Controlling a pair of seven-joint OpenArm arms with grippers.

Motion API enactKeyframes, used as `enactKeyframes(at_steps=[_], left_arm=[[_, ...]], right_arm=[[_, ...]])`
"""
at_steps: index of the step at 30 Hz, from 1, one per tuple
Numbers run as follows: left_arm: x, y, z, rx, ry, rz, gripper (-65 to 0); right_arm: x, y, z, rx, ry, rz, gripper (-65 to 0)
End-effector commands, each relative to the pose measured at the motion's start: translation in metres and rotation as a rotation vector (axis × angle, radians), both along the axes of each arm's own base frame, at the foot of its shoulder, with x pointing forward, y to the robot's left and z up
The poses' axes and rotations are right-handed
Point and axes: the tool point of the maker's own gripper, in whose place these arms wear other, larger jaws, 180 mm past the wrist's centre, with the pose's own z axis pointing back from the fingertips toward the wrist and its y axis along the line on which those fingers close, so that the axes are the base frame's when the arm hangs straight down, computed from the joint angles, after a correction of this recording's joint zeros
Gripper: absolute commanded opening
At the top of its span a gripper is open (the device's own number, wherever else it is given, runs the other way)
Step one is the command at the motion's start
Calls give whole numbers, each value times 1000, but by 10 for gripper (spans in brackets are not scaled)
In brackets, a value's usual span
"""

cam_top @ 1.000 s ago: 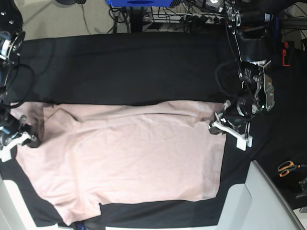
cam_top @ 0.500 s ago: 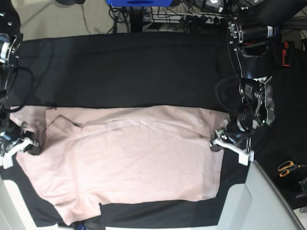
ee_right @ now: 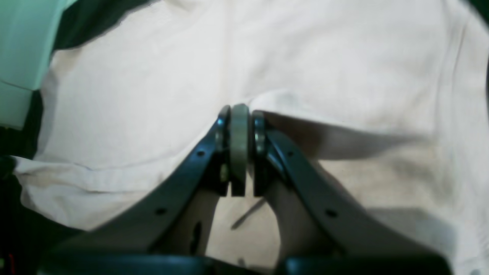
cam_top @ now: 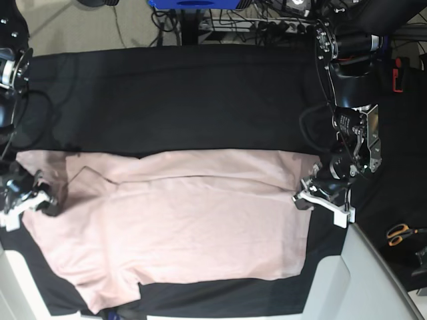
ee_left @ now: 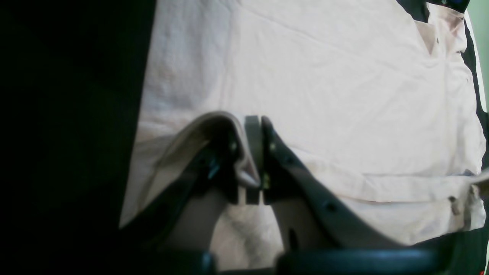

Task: Fold the T-shirt properly
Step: 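Open both grippers and raise them off the folded edge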

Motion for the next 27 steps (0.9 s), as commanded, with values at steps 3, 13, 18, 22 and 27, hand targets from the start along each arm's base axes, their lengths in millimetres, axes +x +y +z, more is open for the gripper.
enactKeyframes(at_steps=[3,13,18,22,27], left_arm=[[18,6,24,3,-78,10,-650],[17,88,75,-84,-253,286,-158],[-27,89,80,16,-209,182,-145],[-65,77,69,101,-159,93,-146],[-105,73,46,129,-81,63,-148]], right_arm=[[21,-17,32,3,-120,-53,-551],[7,-80,59,66,-227,-282,-231],[-42,-97,44,68,-107,-312,-231],[-97,-101,6,185,46,-487,-230],[-126,-92,-32,314,165,-649,-225]])
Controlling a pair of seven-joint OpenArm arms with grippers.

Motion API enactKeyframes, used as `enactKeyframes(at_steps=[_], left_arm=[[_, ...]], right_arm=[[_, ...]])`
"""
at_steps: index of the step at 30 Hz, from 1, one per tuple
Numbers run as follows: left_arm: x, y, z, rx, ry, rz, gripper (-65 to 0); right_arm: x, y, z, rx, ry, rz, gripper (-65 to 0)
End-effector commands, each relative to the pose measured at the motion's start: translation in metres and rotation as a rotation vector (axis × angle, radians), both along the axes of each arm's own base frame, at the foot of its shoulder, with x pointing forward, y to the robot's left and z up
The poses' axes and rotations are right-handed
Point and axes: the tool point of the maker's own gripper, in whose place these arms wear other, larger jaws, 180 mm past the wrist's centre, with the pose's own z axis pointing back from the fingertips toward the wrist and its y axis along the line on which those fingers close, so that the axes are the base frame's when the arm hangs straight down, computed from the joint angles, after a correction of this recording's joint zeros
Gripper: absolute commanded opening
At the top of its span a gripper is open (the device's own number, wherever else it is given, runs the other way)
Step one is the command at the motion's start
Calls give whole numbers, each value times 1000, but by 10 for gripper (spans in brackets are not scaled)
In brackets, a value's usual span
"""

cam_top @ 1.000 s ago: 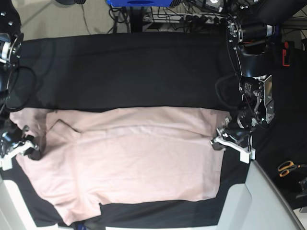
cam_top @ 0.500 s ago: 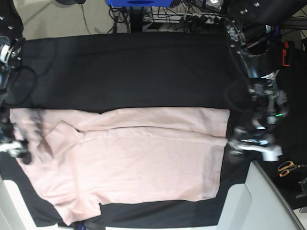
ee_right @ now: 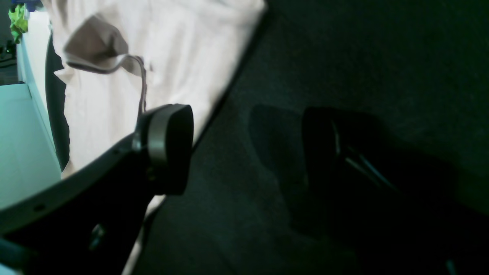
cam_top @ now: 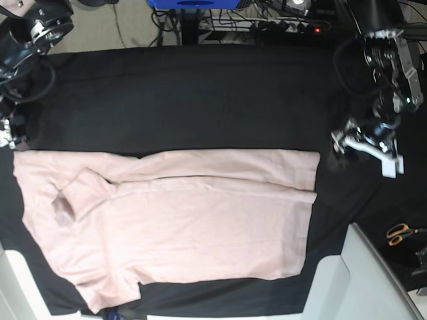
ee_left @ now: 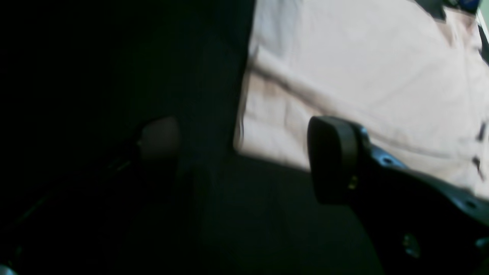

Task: Fold the T-shirt properly
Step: 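Open both grippers and raise them off the folded edge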

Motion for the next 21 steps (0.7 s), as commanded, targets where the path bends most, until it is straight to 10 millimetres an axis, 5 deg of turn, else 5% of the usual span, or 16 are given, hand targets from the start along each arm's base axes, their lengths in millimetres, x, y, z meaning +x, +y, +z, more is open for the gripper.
enactKeyframes(at_steps=[1,9,18,21], left_arm=[[2,3,10,7,-37,-2,-148],[-38,6,-17,10,65,1,-148],[-49,3,-26,-3,91,5,-148],[-48,-1,-27,-17,87,12,-148]], right_arm=[[19,-10,16,-22,-71,-14,-227],[35,-8,-10,62,-89,-112,-230],[53,-15,-19,112,-101,-183,-234],[61,-5,-19,87,-83,-113,-329]])
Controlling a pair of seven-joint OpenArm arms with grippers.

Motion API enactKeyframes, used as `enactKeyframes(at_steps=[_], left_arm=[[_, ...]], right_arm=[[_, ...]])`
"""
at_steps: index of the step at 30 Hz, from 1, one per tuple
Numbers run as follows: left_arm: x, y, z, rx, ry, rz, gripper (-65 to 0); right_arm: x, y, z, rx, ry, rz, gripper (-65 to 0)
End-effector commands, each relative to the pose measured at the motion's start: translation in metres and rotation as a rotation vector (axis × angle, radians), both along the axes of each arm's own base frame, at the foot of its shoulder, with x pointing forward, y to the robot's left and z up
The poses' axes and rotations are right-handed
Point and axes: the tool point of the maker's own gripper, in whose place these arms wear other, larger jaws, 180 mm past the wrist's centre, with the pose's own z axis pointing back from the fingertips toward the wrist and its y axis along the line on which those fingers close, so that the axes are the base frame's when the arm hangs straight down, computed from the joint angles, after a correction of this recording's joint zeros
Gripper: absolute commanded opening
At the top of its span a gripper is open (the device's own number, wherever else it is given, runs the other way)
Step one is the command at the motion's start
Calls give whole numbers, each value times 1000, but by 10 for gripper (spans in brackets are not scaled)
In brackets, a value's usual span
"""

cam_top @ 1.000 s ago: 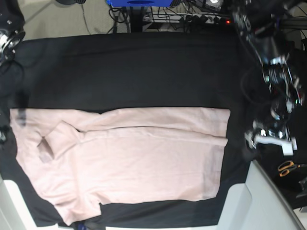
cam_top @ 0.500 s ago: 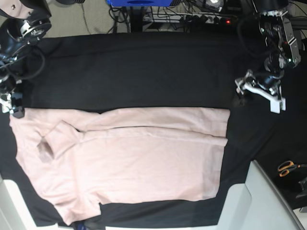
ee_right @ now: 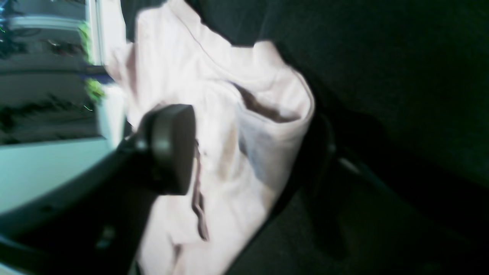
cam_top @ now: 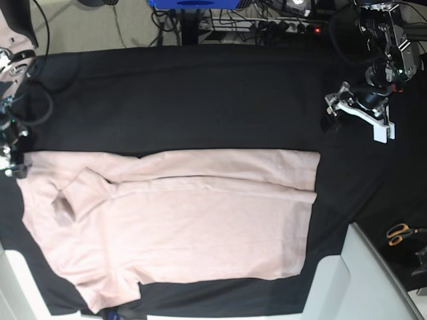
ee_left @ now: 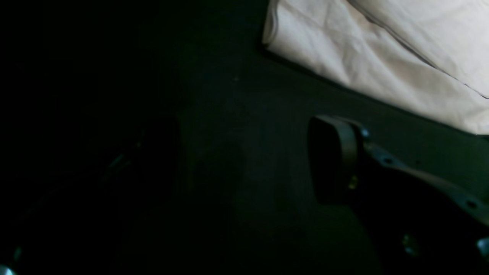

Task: Fold the T-shirt properly
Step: 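Open both grippers and raise them off the folded edge, then grasp the folded edge again with both grippers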

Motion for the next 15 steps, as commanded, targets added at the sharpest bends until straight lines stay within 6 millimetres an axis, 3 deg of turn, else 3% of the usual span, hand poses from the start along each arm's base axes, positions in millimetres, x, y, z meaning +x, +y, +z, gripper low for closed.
enactKeyframes(at_steps=[1,5,6,15], left_arm=[[8,1,10,-6,-47,6,-148],[9,-8,8,-30,-53,14,-146],[13,-10,9,-36,-63,15,-145],[30,-10,-20,-175,-44,164,-145]], right_arm=[[4,6,-1,3,25,39,-389],[8,8,1,4,20,45,-627],[8,8,1,5,20,46,-650],[1,10,-5,5,40,58,-644]])
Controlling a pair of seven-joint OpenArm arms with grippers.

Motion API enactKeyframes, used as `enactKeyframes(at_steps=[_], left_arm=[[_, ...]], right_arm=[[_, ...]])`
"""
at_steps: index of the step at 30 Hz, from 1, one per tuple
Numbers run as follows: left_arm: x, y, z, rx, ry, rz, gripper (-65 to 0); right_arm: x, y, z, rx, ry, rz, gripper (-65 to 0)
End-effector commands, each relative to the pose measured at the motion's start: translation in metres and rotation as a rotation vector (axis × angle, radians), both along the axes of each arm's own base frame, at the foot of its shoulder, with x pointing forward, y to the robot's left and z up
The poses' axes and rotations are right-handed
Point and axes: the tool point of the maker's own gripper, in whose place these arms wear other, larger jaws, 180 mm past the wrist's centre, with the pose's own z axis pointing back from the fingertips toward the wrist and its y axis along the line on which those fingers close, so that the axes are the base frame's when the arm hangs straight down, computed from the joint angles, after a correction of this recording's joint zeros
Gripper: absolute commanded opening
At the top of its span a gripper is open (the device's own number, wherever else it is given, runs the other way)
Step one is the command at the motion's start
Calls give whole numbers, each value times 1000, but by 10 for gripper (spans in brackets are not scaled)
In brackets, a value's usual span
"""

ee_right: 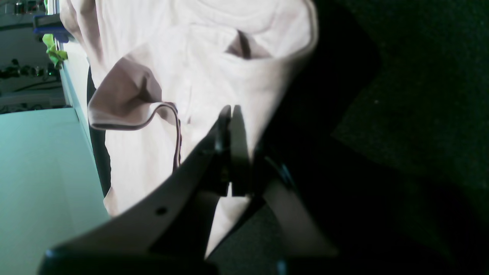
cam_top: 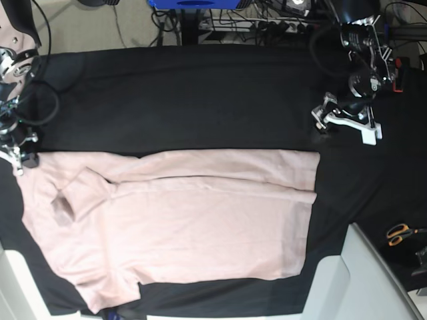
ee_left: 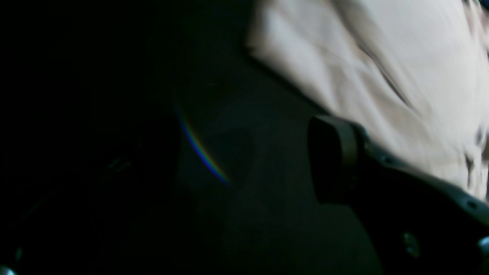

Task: Fold the T-shirt properly
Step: 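Grasp the folded edge again with both grippers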

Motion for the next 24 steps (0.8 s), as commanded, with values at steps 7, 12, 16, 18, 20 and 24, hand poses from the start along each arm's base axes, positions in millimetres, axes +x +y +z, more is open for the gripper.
enactKeyframes(at_steps=[7,12,16,18,20,24], left_arm=[[38,3,10,-38,-58,31,-146],[62,3,24,-43,-103,35,-146],[73,-2,12,-98,-76,48,-146],[78,-8,3,-135,-52,55,-146],[80,-11,-2,-154,-41,59,-146],[86,-21,-2,-169,-42,45,-146]], right_arm=[[-1,-8,3,-13,5,0,-644],[-1,-8,3,-13,6,1,-645],[-1,-8,3,-13,6,1,-645],[-1,-8,3,-13,6,1,-645],[-1,-9,3,-15,6,1,-647],[-1,-9,3,-16,6,0,-647]])
